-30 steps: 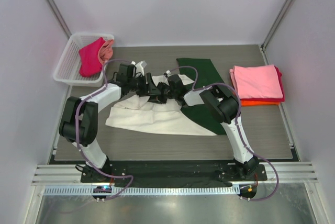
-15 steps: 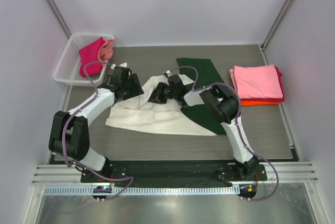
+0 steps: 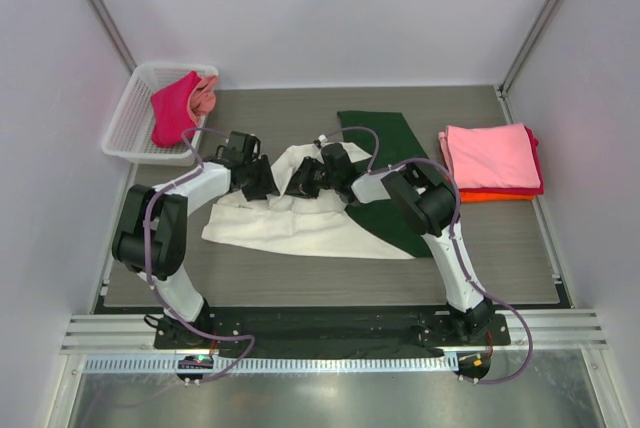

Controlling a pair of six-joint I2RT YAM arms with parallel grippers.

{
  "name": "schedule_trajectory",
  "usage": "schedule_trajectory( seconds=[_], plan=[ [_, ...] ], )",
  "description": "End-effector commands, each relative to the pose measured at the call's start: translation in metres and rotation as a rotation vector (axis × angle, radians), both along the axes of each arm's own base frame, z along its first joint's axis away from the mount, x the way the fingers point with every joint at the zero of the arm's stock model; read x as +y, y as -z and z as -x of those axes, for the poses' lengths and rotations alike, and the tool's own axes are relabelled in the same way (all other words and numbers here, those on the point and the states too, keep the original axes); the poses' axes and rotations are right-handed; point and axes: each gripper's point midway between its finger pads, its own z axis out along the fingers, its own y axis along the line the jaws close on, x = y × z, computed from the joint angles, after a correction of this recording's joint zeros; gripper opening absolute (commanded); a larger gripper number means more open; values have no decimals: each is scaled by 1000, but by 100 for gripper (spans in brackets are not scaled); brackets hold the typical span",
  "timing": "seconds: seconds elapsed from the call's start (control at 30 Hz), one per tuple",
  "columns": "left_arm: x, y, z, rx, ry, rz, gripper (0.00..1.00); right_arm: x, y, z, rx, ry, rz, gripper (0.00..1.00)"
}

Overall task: Fold and stack the t-shirts
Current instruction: Fold the tshirt

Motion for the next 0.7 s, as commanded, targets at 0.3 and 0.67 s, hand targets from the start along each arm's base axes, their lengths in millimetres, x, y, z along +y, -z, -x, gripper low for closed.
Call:
schedule_trajectory(
  seconds=[0.3,0.67],
  plan=[
    [-24,-33,-17,-117,85,97,13,-25,47,6,88,49,131,17],
    [-16,-95,-30,-409,67,66,0,-26,50,6,95,52,135,17]
  ],
)
